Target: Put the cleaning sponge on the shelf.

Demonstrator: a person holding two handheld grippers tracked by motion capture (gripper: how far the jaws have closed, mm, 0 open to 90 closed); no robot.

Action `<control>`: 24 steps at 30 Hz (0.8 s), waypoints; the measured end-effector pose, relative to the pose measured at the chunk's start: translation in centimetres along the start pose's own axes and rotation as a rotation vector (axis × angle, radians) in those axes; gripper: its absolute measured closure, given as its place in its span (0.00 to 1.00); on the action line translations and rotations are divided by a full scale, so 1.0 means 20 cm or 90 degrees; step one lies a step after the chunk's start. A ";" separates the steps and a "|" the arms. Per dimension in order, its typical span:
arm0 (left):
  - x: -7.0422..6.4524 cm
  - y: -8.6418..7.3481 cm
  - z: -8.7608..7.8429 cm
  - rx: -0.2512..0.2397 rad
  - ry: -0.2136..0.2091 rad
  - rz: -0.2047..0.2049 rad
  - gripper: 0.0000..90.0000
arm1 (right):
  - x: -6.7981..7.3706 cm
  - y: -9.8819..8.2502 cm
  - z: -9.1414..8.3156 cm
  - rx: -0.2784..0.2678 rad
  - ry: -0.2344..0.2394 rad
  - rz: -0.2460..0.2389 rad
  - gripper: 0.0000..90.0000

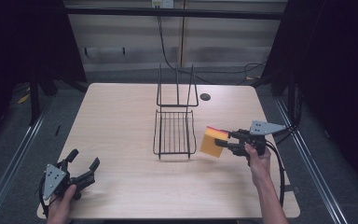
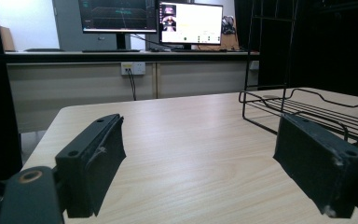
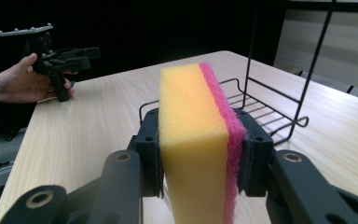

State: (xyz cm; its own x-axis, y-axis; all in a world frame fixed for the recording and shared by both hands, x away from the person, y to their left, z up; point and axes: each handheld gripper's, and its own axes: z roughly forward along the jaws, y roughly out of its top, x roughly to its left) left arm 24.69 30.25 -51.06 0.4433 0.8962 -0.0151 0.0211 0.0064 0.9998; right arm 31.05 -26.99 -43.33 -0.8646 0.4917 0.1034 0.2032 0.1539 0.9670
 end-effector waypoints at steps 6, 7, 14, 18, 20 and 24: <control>0.00 0.00 0.00 -0.003 0.001 -0.003 0.17 | 0.01 0.06 0.03 -0.007 0.010 -0.008 0.66; 0.00 0.00 0.00 -0.002 0.001 -0.003 0.17 | 0.01 0.06 0.03 -0.007 0.010 -0.008 0.66; 0.00 0.00 0.00 -0.002 0.001 -0.003 0.17 | 0.02 0.11 0.10 -0.007 0.029 -0.014 0.66; 0.00 0.00 0.00 -0.002 -0.002 -0.004 0.17 | 0.03 0.14 0.15 -0.005 0.047 -0.024 0.66; 0.00 0.00 0.00 -0.002 -0.002 -0.004 0.17 | 0.03 0.16 0.17 0.002 0.054 -0.031 0.66; 0.00 0.00 0.00 -0.002 0.000 -0.003 0.17 | 0.02 0.17 0.20 0.004 0.055 -0.030 0.66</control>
State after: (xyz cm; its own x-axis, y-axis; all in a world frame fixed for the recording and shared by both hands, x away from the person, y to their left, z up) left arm 24.70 30.21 -51.07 0.4428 0.8964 -0.0194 0.0199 0.0118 0.9997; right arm 33.19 -22.86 -40.82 -0.9095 0.4084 0.0777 0.1642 0.1812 0.9696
